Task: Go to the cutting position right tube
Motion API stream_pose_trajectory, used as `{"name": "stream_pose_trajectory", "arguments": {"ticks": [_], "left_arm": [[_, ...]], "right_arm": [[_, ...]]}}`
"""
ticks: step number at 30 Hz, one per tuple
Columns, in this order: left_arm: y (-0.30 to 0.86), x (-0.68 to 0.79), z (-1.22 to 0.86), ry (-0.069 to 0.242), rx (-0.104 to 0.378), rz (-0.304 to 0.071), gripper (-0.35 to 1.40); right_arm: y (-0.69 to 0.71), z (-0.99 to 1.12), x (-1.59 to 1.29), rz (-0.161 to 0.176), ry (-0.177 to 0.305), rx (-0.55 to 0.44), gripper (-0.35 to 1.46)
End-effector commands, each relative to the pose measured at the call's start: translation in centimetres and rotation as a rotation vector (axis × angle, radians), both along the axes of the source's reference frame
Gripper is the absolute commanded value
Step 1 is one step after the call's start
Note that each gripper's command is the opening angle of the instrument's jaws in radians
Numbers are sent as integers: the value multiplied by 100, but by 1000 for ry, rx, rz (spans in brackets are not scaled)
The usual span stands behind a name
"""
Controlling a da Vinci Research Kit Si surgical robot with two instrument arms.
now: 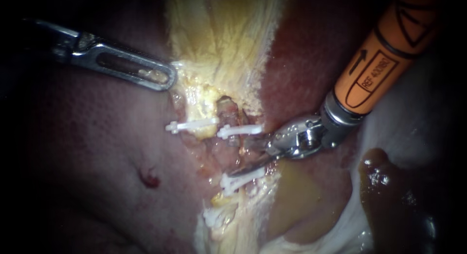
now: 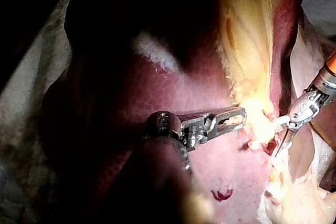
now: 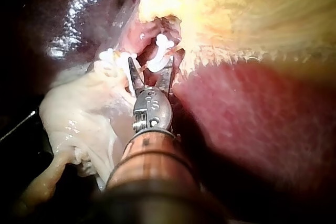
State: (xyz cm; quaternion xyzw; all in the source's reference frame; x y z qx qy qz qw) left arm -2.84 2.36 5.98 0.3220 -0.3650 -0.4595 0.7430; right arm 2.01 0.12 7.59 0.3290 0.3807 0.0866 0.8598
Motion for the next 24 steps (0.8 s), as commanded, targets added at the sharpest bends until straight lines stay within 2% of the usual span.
{"name": "stream_pose_trajectory", "arguments": {"ticks": [1, 7, 11, 17, 24], "left_arm": [[0, 0, 0, 0, 0, 0, -35], [0, 0, 0, 0, 0, 0, -35], [0, 0, 0, 0, 0, 0, -35], [0, 0, 0, 0, 0, 0, -35], [0, 0, 1, 0, 0, 0, -35]], "right_arm": [[0, 0, 1, 8, 9, 10, 141], [0, 0, 4, 8, 61, 60, 139], [1, -4, 5, 13, 123, 104, 139], [-4, -7, 8, -23, 190, 125, 141], [-7, -12, 14, -39, 253, 153, 141]]}}
